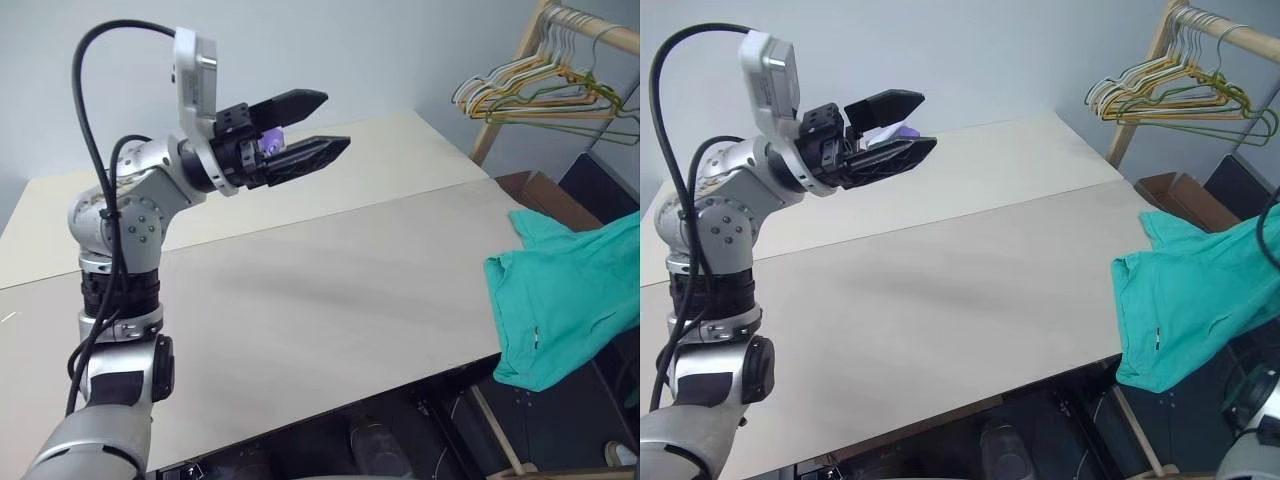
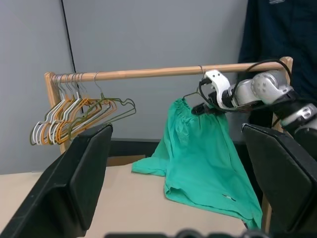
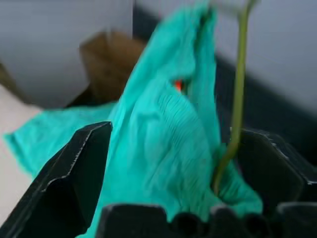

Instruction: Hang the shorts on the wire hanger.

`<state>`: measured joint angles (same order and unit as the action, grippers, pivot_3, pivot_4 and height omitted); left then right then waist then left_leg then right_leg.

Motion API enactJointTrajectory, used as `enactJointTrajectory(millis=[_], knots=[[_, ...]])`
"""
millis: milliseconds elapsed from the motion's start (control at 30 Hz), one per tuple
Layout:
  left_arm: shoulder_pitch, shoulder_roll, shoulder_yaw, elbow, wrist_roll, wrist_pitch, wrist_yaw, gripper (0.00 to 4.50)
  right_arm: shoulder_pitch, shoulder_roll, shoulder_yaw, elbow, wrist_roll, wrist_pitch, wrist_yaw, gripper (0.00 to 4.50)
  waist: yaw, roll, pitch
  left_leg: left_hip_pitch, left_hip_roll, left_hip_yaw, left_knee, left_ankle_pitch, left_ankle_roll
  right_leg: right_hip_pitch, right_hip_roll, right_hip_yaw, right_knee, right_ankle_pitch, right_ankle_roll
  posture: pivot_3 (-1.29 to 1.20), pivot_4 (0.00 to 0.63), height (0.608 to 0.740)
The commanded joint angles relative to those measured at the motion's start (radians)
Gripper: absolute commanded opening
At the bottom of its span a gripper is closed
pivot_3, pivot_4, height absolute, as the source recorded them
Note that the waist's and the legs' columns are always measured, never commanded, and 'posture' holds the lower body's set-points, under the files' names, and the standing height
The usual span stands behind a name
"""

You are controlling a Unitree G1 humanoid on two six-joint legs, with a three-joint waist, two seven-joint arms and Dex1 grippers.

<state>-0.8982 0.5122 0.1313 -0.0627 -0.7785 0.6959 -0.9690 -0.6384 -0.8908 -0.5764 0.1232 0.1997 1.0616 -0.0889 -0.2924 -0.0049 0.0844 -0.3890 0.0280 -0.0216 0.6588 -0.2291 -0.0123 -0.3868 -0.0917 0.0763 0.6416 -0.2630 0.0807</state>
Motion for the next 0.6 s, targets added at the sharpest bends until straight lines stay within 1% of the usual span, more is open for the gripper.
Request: enactJointTrajectory(millis=[33, 67, 167, 200, 267, 333, 400, 467, 533, 567, 600], knots=[[0.016, 0.008, 0.005, 0.005, 0.026, -0.052, -0.015, 4.50, 0.057, 0.051, -0.018, -0.179, -0.056, -0.130, -0.051, 4.45, 0.001, 0.001, -0.001, 0.000, 0.000, 0.000, 0.000, 0.000, 0.000, 0.000, 0.000, 0.001, 0.000, 0.000, 0.000, -0.27, 0.045, 0.740], [0.028, 0.006, 0.005, 0.004, 0.035, -0.069, -0.019, 4.50, 0.087, 0.076, -0.027, -0.224, -0.071, -0.162, -0.065, 4.45, 0.001, 0.001, -0.001, 0.000, 0.000, 0.000, 0.000, 0.000, 0.000, 0.000, 0.000, 0.001, 0.000, 0.000, 0.000, -0.27, 0.045, 0.740], [0.065, 0.009, 0.002, 0.006, 0.069, -0.114, -0.020, 4.50, 0.217, 0.132, -0.026, -0.364, -0.146, -0.363, -0.091, 4.45, 0.004, 0.001, -0.001, 0.000, 0.000, -0.001, 0.000, 0.000, 0.000, 0.000, 0.000, 0.000, 0.000, 0.000, 0.000, -0.27, 0.045, 0.740], [0.080, 0.018, -0.004, 0.007, 0.091, -0.129, -0.020, 4.50, 0.264, 0.151, -0.026, -0.413, -0.165, -0.454, -0.084, 4.45, 0.004, 0.001, -0.001, -0.001, 0.000, 0.000, 0.000, 0.000, 0.000, -0.001, 0.000, 0.000, 0.000, 0.000, 0.000, -0.27, 0.046, 0.740], [0.112, 0.041, -0.010, 0.003, 0.113, -0.130, -0.023, 4.50, 0.334, 0.174, -0.025, -0.491, -0.181, -0.562, -0.051, 4.45, 0.004, 0.001, -0.001, -0.001, 0.000, 0.000, 0.000, 0.000, 0.000, -0.001, -0.001, 0.000, 0.000, 0.001, -0.001, -0.25, 0.045, 0.740], [0.146, 0.063, -0.014, -0.014, 0.129, -0.127, -0.021, 4.50, 0.360, 0.181, -0.022, -0.525, -0.162, -0.623, -0.001, 4.45, 0.001, 0.001, -0.001, -0.001, 0.000, 0.000, 0.000, 0.000, 0.000, -0.001, -0.001, 0.001, 0.000, 0.001, -0.001, -0.23, 0.054, 0.740], [0.194, 0.090, -0.019, -0.039, 0.148, -0.137, -0.028, 4.50, 0.339, 0.175, 0.001, -0.541, -0.077, -0.640, 0.103, 4.45, 0.000, 0.001, 0.000, 0.001, 0.000, 0.000, 0.000, 0.000, 0.000, 0.000, 0.000, 0.002, 0.000, 0.000, 0.000, -0.21, 0.059, 0.740], [0.247, 0.121, -0.012, -0.074, 0.157, -0.135, -0.028, 4.50, 0.281, 0.167, 0.065, -0.528, 0.051, -0.641, 0.269, 4.45, -0.001, 0.000, 0.000, 0.003, 0.001, 0.001, -0.001, 0.000, 0.000, 0.001, 0.001, 0.003, 0.000, 0.001, 0.000, -0.18, 0.065, 0.740], [0.282, 0.142, -0.006, -0.100, 0.162, -0.135, -0.024, 4.50, 0.237, 0.171, 0.117, -0.498, 0.124, -0.657, 0.383, 4.45, 0.002, -0.002, 0.001, 0.006, 0.002, 0.002, -0.001, 0.000, 0.000, 0.002, 0.003, 0.005, 0.001, 0.001, -0.001, -0.15, 0.070, 0.740], [0.311, 0.159, 0.004, -0.121, 0.164, -0.133, -0.019, 4.50, 0.210, 0.160, 0.168, -0.466, 0.159, -0.662, 0.481, 4.45, 0.006, -0.004, 0.002, 0.006, 0.002, 0.002, -0.002, 0.000, 0.000, 0.003, 0.003, 0.005, 0.000, 0.001, -0.001, -0.12, 0.074, 0.740], [0.330, 0.171, 0.010, -0.136, 0.166, -0.133, -0.014, 4.50, 0.192, 0.150, 0.203, -0.441, 0.181, -0.666, 0.549, 4.45, 0.009, -0.004, 0.003, 0.006, 0.002, 0.001, -0.002, 0.000, 0.000, 0.003, 0.004, 0.005, 0.000, 0.002, -0.001, -0.10, 0.076, 0.740]])
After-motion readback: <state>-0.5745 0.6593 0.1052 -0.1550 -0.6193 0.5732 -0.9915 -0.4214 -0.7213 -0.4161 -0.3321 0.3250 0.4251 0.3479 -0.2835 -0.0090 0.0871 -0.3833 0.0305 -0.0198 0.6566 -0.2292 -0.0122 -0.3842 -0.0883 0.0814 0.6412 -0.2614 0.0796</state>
